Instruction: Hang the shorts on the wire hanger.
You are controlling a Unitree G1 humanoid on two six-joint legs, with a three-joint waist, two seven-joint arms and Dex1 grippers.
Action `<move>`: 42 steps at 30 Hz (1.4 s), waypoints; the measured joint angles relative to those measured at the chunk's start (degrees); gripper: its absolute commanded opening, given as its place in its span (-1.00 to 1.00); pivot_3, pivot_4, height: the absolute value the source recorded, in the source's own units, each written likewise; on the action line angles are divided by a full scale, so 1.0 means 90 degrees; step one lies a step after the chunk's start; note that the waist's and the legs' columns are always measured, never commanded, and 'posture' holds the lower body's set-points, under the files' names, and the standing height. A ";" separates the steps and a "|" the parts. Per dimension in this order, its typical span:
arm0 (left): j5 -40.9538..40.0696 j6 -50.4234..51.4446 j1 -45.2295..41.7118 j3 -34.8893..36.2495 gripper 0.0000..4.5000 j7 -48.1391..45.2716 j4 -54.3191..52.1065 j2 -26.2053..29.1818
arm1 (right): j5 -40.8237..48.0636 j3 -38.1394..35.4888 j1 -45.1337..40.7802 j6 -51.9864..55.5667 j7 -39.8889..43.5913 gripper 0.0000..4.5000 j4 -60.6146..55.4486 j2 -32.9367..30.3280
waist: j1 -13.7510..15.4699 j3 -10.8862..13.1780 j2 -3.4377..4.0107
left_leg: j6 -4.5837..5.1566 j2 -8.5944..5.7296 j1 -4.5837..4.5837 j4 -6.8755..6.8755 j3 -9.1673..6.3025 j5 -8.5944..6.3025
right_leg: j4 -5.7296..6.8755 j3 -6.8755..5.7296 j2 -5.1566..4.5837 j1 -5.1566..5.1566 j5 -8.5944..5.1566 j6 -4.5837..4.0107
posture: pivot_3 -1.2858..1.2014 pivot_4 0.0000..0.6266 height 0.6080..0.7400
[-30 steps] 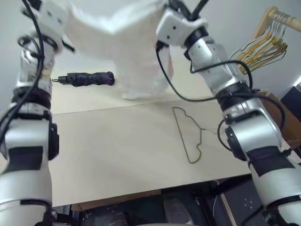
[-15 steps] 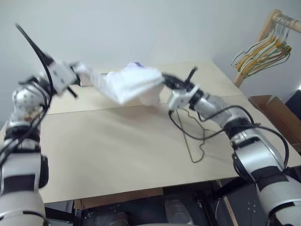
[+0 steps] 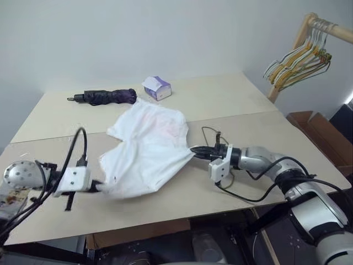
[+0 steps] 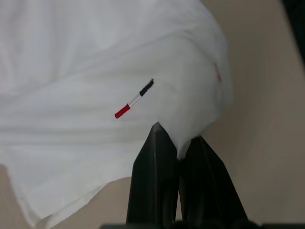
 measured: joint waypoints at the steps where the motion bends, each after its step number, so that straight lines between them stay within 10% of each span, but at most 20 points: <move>1: -0.0103 0.0140 0.0233 0.0005 -0.98 -0.0169 -0.0251 0.0122 | -0.0070 -0.0001 0.0147 0.0046 0.0054 -1.00 -0.0159 -0.0113 | 0.0011 0.0000 0.0000 | 0.0000 0.0001 -0.0004 0.0000 0.0001 0.0000 | -0.0002 -0.0001 0.0000 -0.0002 -0.0001 -0.0001 | -0.14 -1.00 1.00; 17: -0.0286 0.0472 0.1866 0.0675 -0.99 -0.1109 -0.1482 0.0605 | 0.2534 -0.0152 0.2425 0.1948 0.2865 -0.87 -0.3874 -0.1098 | 0.0116 0.0002 -0.0004 | 0.0000 0.0018 -0.0004 0.0004 0.0012 -0.0003 | 0.0014 -0.0006 0.0002 0.0002 -0.0035 -0.0062 | -0.16 -1.00 1.00; 30: -0.0980 0.0243 0.0749 0.0356 0.65 -0.1173 -0.0114 0.1277 | 0.4367 -0.0681 0.3296 0.3848 0.4756 0.98 -0.5596 -0.2104 | 0.0265 0.0011 -0.0019 | -0.0048 0.0024 -0.0024 0.0010 0.0018 -0.0034 | 0.0008 -0.0017 0.0000 -0.0008 -0.0037 -0.0065 | -0.15 -1.00 1.00; 33: -0.1492 0.0681 -0.0402 0.0201 0.97 -0.1173 0.0253 0.1248 | 0.4924 -0.1263 0.3464 0.4534 0.4846 1.00 -0.5771 -0.2221 | 0.0325 0.0011 -0.0018 | -0.0051 0.0024 -0.0027 0.0010 0.0021 -0.0035 | 0.0003 -0.0020 -0.0001 -0.0005 -0.0038 -0.0067 | -0.16 -1.00 1.00; 42: -0.2800 0.3631 -0.2262 0.0290 0.97 -0.0167 -0.0228 -0.0776 | 0.5376 -0.2622 0.3986 0.7575 0.3644 1.00 -0.6292 -0.1816 | 0.0376 0.0008 -0.0020 | -0.0001 0.0025 -0.0041 0.0013 0.0014 -0.0004 | 0.0001 -0.0033 0.0002 -0.0017 -0.0010 -0.0013 | -0.21 -1.00 1.00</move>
